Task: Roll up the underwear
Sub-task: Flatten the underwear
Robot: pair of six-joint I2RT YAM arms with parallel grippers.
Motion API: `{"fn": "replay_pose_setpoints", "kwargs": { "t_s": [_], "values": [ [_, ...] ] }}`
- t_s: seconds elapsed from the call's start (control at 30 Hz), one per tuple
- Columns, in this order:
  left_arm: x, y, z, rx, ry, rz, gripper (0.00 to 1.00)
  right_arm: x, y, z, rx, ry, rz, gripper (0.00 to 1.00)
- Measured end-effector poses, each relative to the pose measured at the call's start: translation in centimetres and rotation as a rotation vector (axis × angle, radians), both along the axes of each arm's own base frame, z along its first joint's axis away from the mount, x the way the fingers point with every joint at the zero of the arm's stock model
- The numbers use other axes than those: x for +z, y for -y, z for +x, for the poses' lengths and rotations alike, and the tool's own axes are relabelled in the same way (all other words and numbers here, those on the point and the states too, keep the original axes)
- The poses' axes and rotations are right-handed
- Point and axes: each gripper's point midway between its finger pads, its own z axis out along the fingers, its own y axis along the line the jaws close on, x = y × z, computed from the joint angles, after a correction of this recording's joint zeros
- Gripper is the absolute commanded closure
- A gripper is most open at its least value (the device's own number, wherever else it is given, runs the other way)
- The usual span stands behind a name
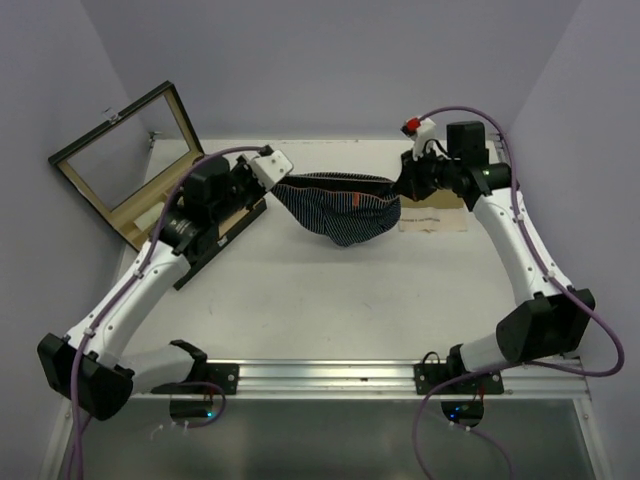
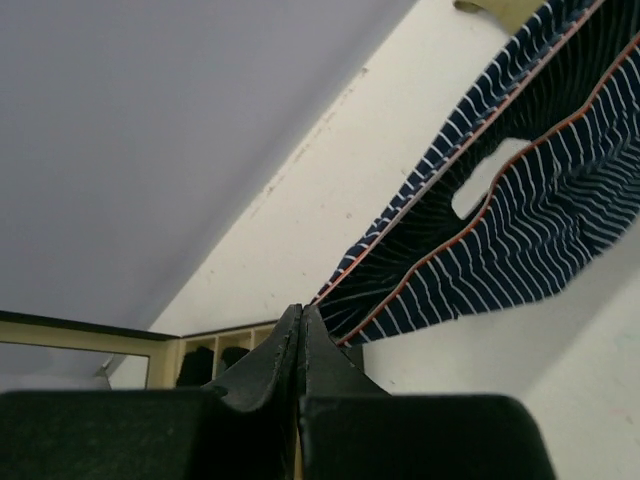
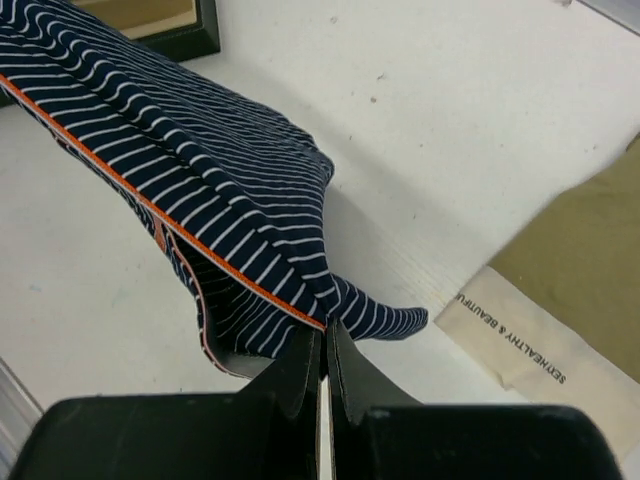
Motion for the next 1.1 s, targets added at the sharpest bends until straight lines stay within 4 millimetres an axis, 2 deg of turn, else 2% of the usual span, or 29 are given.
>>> {"fn": "replay_pose_setpoints", "kwargs": {
  "t_s": [0.07, 0.13, 0.27, 0.37, 0.47, 0.53, 0.6, 0.63, 0.67, 0.77, 0.8, 0.83, 0.87, 0.9, 0.97, 1.03, 1.07, 1.1],
  "values": [
    [-1.1, -0.1, -2.3, -0.040, -0.047, -0.024, 1.00, 0.6, 0.1, -1.3, 0.034, 0.003, -0.030, 1.00],
    [-1.3, -0.1, -4.6, -0.081, -0.077, -0.062, 1.00, 0.2, 0.1, -3.0, 0.081, -0.022, -0.060, 1.00],
    [-0.5, 0.2, -8.9, -0.149, -0.132, -0.182, 1.00, -1.6, -1.7, -7.5, 0.245, -0.104, -0.122, 1.00],
    [-0.3, 0.8, -11.4, -0.205, -0.193, -0.266, 1.00, -3.0, -3.2, -11.0, 0.372, -0.172, -0.152, 1.00],
    [-1.5, 1.5, -12.3, -0.210, -0.281, -0.328, 1.00, -3.9, -3.8, -12.2, 0.438, -0.219, -0.162, 1.00],
    [-2.8, 2.0, -11.7, -0.180, -0.352, -0.355, 1.00, -4.9, -4.0, -11.6, 0.450, -0.259, -0.170, 1.00],
    [-5.0, 2.6, -10.2, -0.127, -0.441, -0.366, 1.00, -6.3, -4.7, -9.9, 0.461, -0.308, -0.174, 1.00],
    [-6.0, 2.9, -9.4, -0.102, -0.479, -0.370, 1.00, -7.2, -5.2, -8.7, 0.463, -0.333, -0.174, 0.93],
    [-7.9, 3.5, -8.3, -0.066, -0.540, -0.370, 1.00, -8.5, -5.7, -7.4, 0.465, -0.367, -0.173, 0.74],
    [-13.5, 5.0, -6.2, 0.002, -0.711, -0.365, 0.76, -12.7, -6.8, -4.2, 0.448, -0.470, -0.181, 0.49],
    [-14.8, 5.4, -5.9, 0.014, -0.749, -0.361, 0.70, -14.0, -7.0, -3.2, 0.433, -0.501, -0.182, 0.48],
    [-16.0, 5.7, -5.7, 0.026, -0.787, -0.359, 0.67, -15.0, -7.1, -2.4, 0.418, -0.520, -0.181, 0.47],
    [-17.0, 5.9, -5.5, 0.040, -0.815, -0.361, 0.66, -15.9, -7.0, -1.6, 0.396, -0.541, -0.177, 0.43],
    [-17.3, 5.9, -5.4, 0.048, -0.825, -0.363, 0.61, -16.4, -6.8, -1.0, 0.371, -0.559, -0.168, 0.42],
    [-16.9, 5.8, -4.8, 0.059, -0.798, -0.369, 0.59, -16.2, -5.6, 0.1, 0.300, -0.576, -0.142, 0.43],
    [-15.3, 5.4, -4.1, 0.052, -0.743, -0.385, 0.57, -14.9, -4.0, 1.4, 0.240, -0.558, -0.116, 0.47],
    [-14.2, 5.0, -3.5, 0.038, -0.697, -0.383, 0.49, -14.1, -3.0, 1.9, 0.210, -0.540, -0.105, 0.49],
    [-13.5, 4.6, -3.1, 0.026, -0.660, -0.372, 0.46, -13.5, -2.3, 2.0, 0.191, -0.534, -0.098, 0.50]
  ]
}}
